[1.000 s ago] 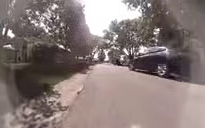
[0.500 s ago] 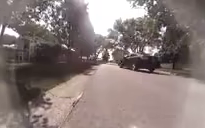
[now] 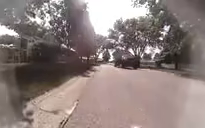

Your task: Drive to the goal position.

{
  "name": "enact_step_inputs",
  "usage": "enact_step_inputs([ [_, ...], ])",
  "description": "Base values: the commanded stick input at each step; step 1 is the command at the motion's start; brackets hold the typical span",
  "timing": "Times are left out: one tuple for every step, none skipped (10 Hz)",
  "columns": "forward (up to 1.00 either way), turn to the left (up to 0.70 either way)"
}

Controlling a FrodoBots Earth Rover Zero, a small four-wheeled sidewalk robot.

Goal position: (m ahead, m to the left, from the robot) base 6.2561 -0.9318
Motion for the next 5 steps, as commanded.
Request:
enact_step_inputs([
  [1.0, 0.02],
  [1.0, 0.02],
  [1.0, 0.02],
  [1.0, 0.02],
  [1.0, 0.02],
])
